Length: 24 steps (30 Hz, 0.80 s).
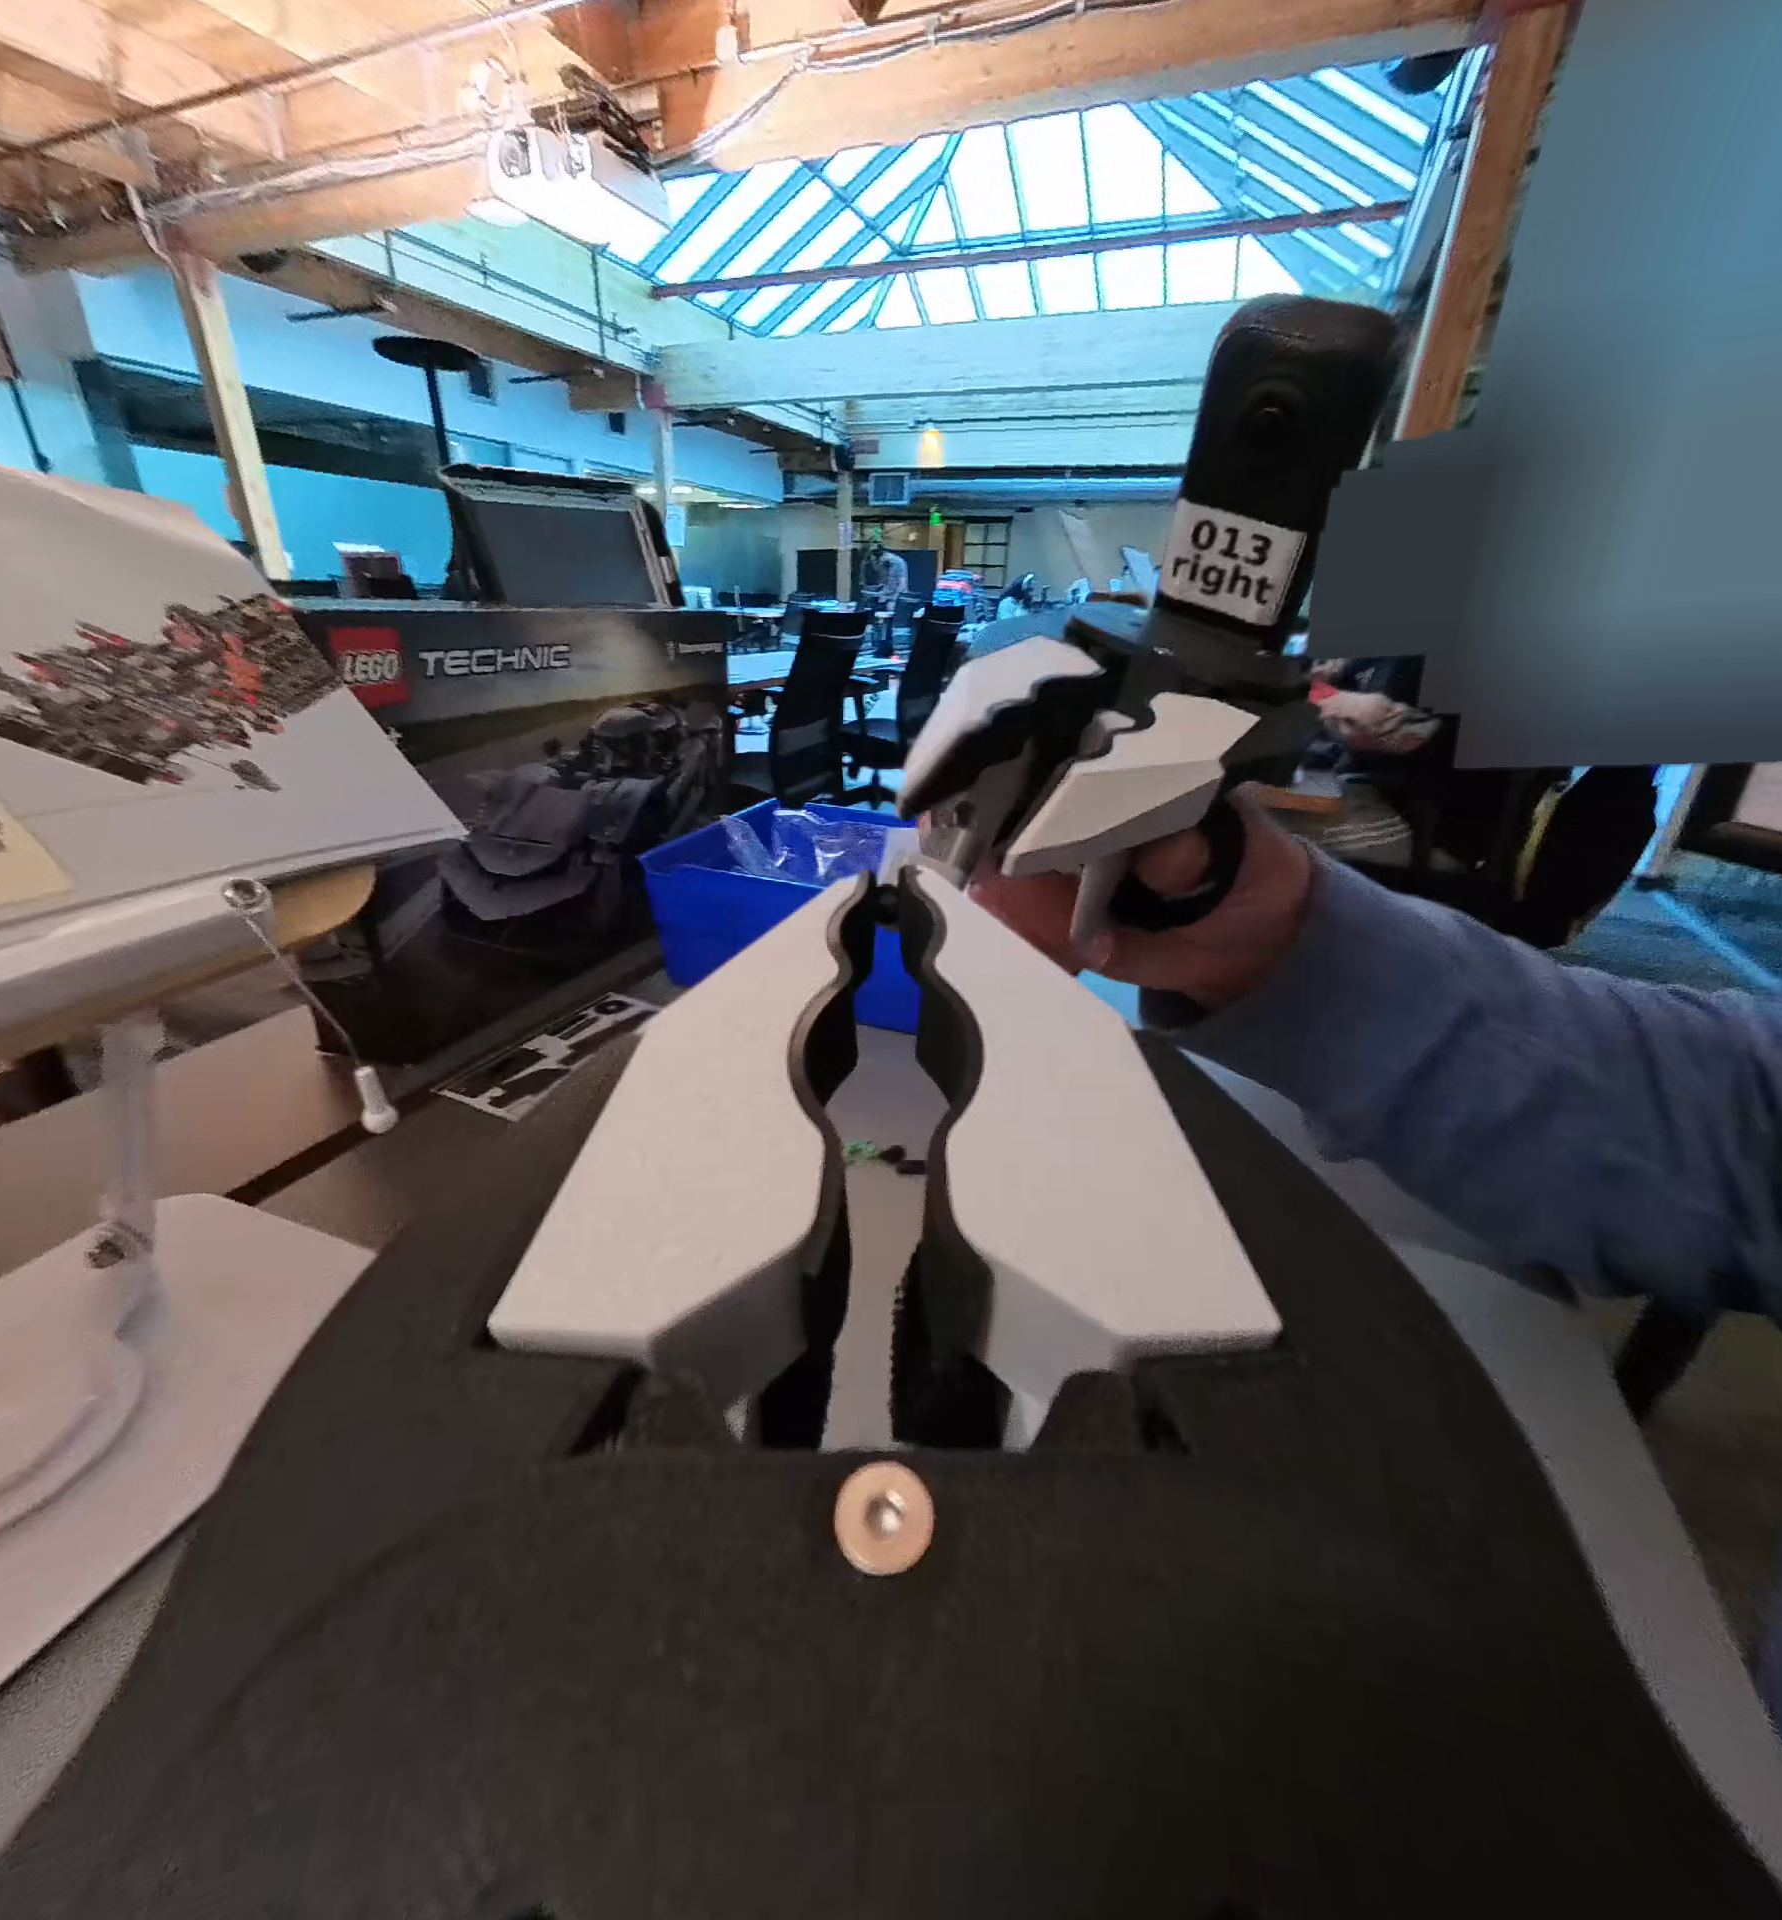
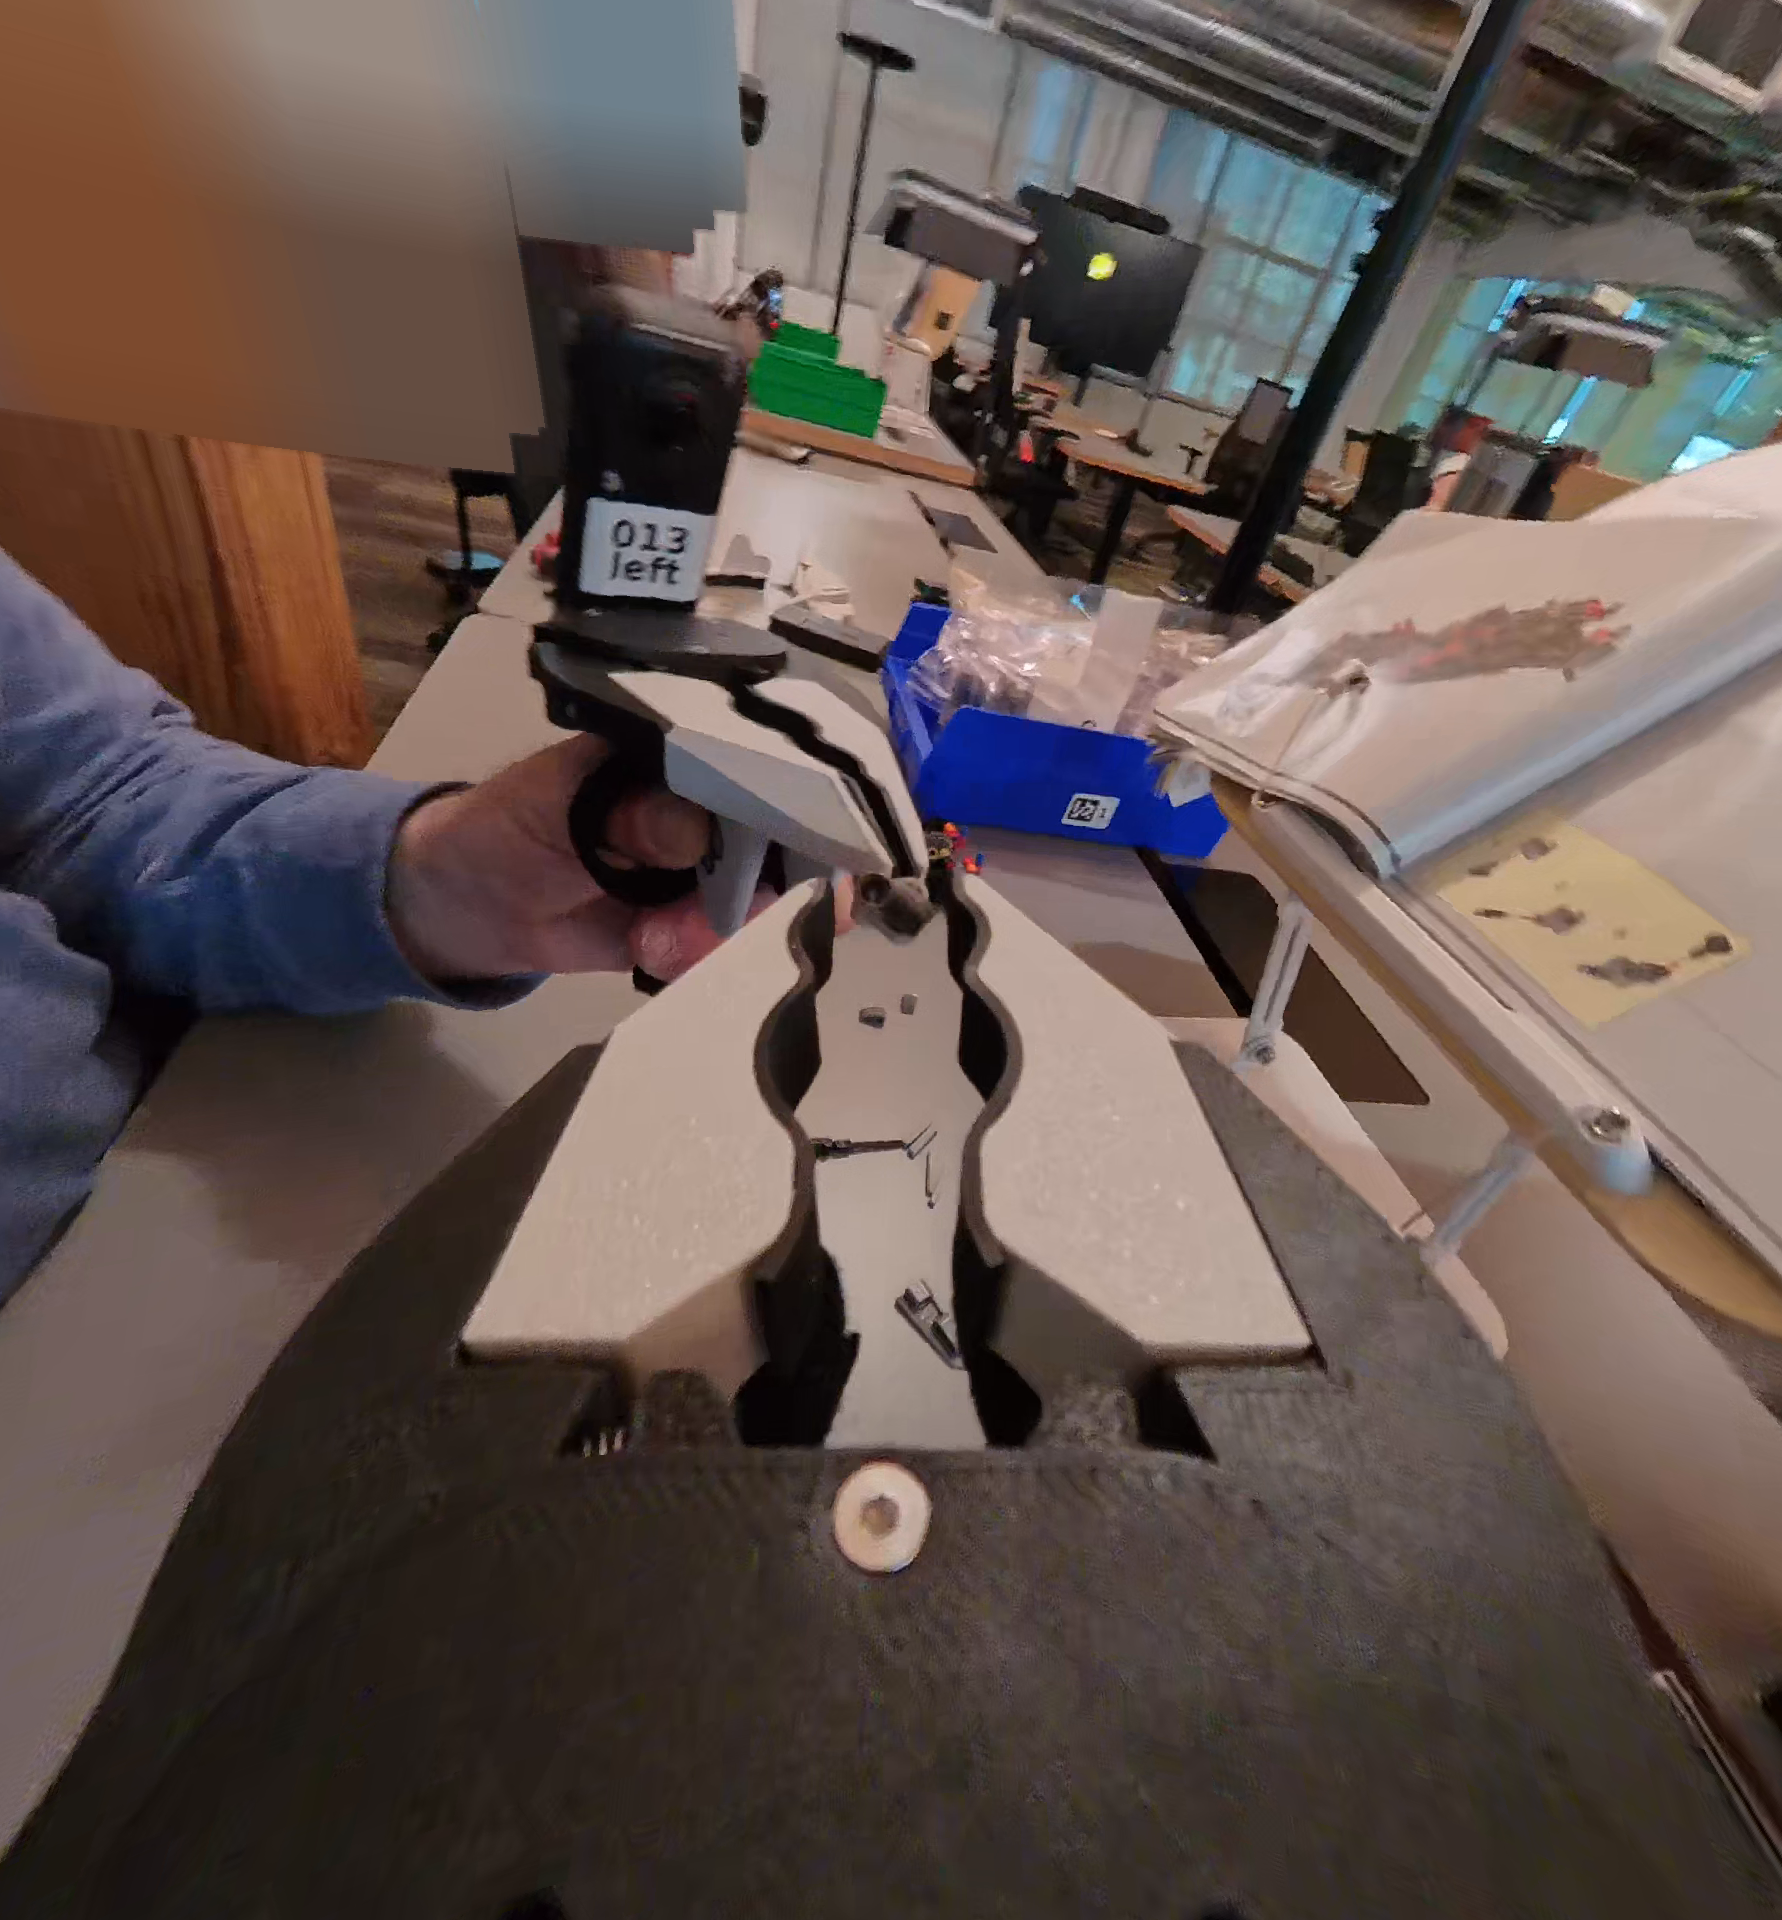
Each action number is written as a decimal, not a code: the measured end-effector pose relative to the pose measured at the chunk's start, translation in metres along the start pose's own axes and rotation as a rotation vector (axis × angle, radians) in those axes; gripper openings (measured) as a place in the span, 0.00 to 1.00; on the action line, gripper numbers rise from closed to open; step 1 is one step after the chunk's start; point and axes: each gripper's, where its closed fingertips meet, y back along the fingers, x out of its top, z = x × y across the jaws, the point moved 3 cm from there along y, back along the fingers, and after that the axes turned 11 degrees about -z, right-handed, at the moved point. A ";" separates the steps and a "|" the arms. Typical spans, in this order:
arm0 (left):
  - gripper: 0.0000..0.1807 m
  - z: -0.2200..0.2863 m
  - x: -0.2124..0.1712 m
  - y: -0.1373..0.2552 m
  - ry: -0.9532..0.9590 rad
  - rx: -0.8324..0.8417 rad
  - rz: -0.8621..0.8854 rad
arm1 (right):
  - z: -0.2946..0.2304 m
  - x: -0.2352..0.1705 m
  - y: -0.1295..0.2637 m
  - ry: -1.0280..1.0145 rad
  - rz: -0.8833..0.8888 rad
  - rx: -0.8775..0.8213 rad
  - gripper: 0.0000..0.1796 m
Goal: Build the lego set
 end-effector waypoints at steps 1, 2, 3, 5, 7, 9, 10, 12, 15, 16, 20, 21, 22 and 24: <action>0.01 -0.001 0.000 0.000 0.018 -0.014 0.008 | 0.000 -0.001 -0.002 0.013 -0.022 0.014 0.08; 0.01 -0.002 -0.001 0.001 0.034 -0.022 0.012 | 0.000 -0.002 -0.004 0.014 -0.035 0.024 0.07; 0.01 -0.003 -0.001 0.001 0.046 -0.030 0.018 | 0.001 -0.002 -0.005 0.002 -0.040 0.035 0.07; 0.01 -0.005 -0.001 0.002 0.062 -0.027 0.028 | 0.002 -0.003 -0.006 -0.037 -0.049 0.048 0.07; 0.01 -0.006 -0.001 0.002 0.047 -0.002 0.032 | 0.003 -0.004 -0.008 -0.097 -0.037 0.046 0.07; 0.01 -0.008 -0.001 0.003 0.030 0.031 0.033 | 0.003 -0.006 -0.009 -0.161 -0.035 0.042 0.06; 0.01 -0.008 -0.001 0.003 0.016 0.044 0.031 | 0.003 -0.006 -0.010 -0.193 -0.024 0.039 0.06; 0.00 -0.007 0.001 0.004 -0.012 0.072 0.038 | 0.003 -0.005 -0.010 -0.263 -0.003 0.039 0.07; 0.01 -0.004 0.002 0.004 -0.070 0.119 0.032 | 0.002 -0.005 -0.009 -0.333 0.021 0.025 0.06; 0.01 -0.003 0.003 0.004 -0.087 0.130 0.033 | 0.001 -0.004 -0.008 -0.351 0.036 0.022 0.06; 0.00 0.000 0.003 0.002 -0.119 0.152 0.025 | 0.000 -0.005 -0.004 -0.362 0.043 -0.010 0.06; 0.00 0.001 0.003 0.003 -0.117 0.151 0.031 | 0.000 -0.005 -0.004 -0.368 0.046 -0.009 0.06; 0.00 0.001 0.003 0.003 -0.120 0.156 0.029 | 0.000 -0.005 -0.003 -0.383 0.048 -0.012 0.06; 0.01 0.000 0.004 0.003 -0.129 0.169 0.029 | -0.001 -0.006 -0.005 -0.418 0.042 -0.006 0.05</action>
